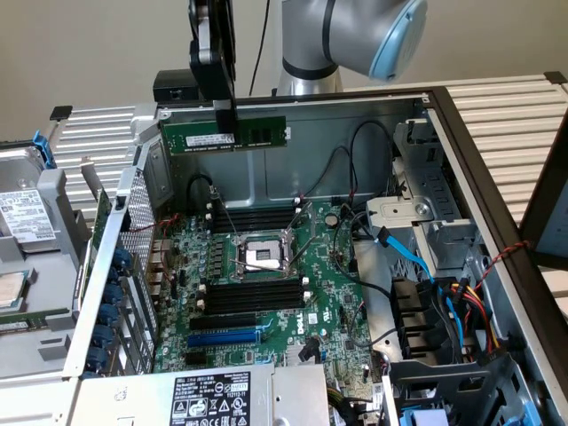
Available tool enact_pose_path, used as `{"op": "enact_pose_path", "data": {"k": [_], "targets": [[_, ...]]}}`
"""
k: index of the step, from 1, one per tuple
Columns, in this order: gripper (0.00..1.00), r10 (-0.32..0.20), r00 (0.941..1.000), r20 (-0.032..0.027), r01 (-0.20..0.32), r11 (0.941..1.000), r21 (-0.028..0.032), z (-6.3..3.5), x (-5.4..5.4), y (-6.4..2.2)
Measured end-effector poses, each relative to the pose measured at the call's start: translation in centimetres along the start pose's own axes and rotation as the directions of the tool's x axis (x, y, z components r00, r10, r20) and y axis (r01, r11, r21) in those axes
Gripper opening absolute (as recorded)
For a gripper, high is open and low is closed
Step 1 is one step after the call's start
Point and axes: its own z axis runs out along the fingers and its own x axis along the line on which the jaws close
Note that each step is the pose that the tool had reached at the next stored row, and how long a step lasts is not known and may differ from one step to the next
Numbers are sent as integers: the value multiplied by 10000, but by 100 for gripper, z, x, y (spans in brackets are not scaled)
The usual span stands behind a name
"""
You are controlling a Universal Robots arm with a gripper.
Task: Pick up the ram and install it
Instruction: 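Pick up the ram and move it above insertion slot, then insert the ram into the slot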
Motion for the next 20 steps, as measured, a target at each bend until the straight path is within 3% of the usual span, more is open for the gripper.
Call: {"op": "enact_pose_path", "data": {"k": [14,20], "targets": [[12,386,9993,-19,-386,9993,-1,46,-44,-147],[12,388,9992,-19,-388,9992,-1,46,-44,-147]]}}
